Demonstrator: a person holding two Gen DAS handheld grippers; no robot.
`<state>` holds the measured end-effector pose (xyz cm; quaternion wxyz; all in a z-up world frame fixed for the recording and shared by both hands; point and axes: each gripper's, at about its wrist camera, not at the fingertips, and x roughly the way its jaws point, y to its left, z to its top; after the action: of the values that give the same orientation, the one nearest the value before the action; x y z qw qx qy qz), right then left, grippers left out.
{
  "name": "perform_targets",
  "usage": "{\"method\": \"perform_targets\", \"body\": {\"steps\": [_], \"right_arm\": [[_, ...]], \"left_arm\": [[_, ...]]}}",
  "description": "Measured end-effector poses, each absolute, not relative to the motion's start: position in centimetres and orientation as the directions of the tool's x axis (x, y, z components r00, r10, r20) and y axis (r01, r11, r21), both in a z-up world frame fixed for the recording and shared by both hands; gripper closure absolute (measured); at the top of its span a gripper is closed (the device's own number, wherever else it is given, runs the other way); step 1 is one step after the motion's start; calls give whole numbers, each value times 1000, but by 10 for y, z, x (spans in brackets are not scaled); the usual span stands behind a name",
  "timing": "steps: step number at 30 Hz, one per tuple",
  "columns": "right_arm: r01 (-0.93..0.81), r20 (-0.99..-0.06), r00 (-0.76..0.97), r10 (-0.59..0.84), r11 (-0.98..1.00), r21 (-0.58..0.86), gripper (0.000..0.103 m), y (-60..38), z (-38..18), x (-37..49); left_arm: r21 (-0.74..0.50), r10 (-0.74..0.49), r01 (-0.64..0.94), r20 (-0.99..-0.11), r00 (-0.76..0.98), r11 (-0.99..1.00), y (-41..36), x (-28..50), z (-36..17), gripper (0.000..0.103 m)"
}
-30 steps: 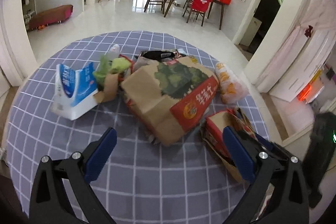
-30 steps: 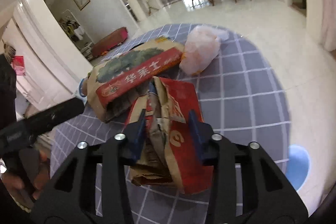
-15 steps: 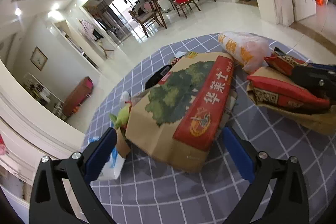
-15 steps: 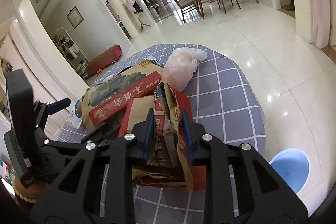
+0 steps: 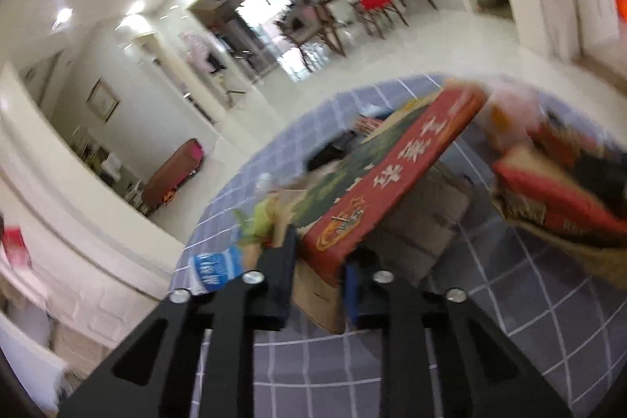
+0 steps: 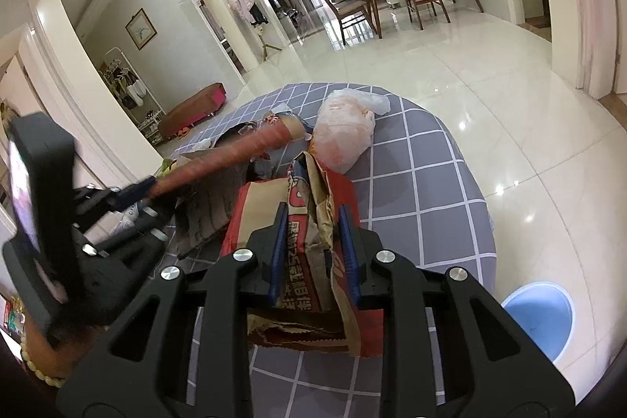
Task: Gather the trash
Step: 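Lift the cardboard box and red wrapper and carry both over the blue bucket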
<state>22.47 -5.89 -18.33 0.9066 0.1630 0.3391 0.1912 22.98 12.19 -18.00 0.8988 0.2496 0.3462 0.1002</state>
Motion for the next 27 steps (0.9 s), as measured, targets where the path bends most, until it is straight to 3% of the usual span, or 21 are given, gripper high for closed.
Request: {"method": "perform_targets", "body": {"steps": [6,12,17,21,27], "right_arm": [[-267,-520,700,490,855,446,81,-56,-174,217],[-310,-459,713,531,825,473,81,-60,-149,193],[-280,-411,760,503,824,493,81,-97,-132,167],[-203,-402,811,425,849,488,81,-146,-129,140],[18,-476,852,219,896,445,81,-238,-159,105]], "left_arm": [[367,334,-134,-561,757,920,164,208,-143,93],[178,191,-106,-579,793,978,176,166,-107,94],[144,92,-13,-556,826,989,140,142,-89,94],[94,-56,133,-573,817,987,90,131,-90,93],[-1,-300,392,-644,703,920,-16,133,-120,93]]}}
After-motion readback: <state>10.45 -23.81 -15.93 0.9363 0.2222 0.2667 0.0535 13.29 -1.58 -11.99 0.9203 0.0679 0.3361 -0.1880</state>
